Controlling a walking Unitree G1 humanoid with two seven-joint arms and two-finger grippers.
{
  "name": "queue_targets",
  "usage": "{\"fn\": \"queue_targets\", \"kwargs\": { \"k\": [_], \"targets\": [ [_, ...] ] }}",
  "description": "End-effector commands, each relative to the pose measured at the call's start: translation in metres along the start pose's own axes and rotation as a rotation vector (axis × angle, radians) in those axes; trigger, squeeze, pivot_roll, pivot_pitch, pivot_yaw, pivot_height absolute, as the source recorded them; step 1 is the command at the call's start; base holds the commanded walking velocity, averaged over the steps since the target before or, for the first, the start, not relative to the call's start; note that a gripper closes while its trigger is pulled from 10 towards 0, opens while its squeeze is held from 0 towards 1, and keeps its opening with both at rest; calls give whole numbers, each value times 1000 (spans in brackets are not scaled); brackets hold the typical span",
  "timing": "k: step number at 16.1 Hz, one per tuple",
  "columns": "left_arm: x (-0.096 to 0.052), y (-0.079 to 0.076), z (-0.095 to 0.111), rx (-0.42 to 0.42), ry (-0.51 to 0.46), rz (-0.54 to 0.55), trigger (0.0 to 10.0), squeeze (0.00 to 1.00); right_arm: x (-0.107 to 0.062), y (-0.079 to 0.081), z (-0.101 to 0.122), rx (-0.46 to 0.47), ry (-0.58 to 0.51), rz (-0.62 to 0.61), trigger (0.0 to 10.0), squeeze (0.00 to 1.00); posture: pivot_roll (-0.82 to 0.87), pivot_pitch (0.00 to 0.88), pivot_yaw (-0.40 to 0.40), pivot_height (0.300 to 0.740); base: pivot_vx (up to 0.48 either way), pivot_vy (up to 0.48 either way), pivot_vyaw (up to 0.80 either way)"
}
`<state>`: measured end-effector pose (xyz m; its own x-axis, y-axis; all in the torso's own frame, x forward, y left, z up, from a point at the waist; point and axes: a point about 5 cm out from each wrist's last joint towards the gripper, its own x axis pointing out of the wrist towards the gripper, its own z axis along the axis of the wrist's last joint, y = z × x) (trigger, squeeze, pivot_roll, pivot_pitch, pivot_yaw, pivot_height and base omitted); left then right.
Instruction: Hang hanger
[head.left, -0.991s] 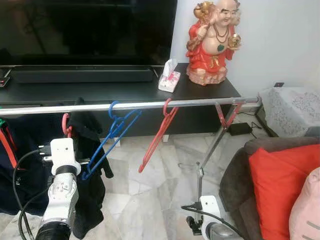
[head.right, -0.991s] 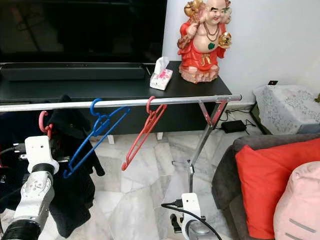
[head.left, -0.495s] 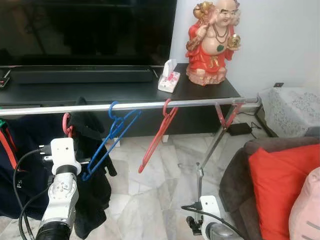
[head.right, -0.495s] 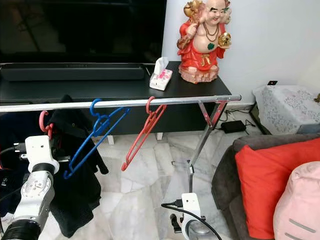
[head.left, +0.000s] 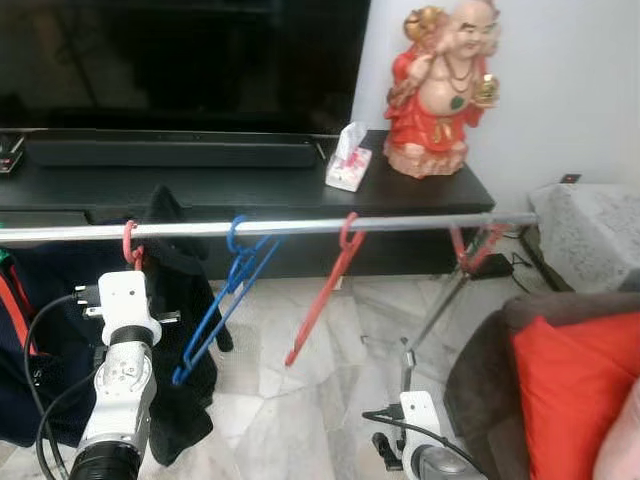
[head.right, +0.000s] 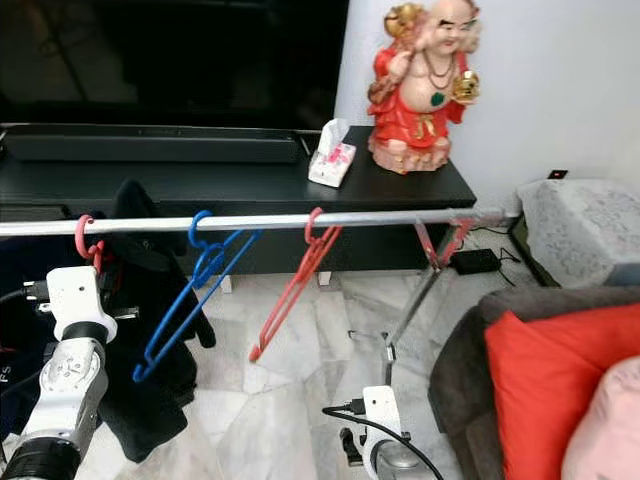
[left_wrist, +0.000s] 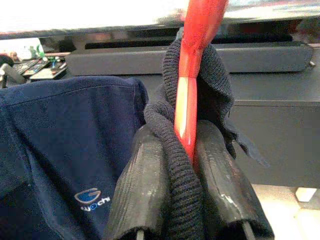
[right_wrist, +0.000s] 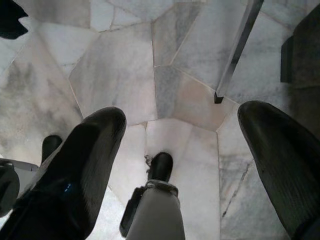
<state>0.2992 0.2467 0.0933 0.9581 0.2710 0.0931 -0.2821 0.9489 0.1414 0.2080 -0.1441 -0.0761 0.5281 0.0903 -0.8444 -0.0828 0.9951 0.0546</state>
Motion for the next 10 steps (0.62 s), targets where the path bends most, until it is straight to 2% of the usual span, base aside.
{"fn": "queue_targets", "kwargs": {
  "k": [1,2,10],
  "targets": [
    [4,-4,13,-25,-50,-6,10000,0,-1,-5,0,-6,-1,-11,10000,0,73,0,-102,740,255,0,0],
    [4,-5,14,-28,-54,-10,10000,0,-1,-5,0,-7,-1,-10,10000,0,71,0,-103,740,244,0,0],
    [4,-11,19,-37,-68,-52,10000,0,-1,-5,0,-15,2,-5,10000,0,73,0,-104,740,0,0,0]
  ]
}}
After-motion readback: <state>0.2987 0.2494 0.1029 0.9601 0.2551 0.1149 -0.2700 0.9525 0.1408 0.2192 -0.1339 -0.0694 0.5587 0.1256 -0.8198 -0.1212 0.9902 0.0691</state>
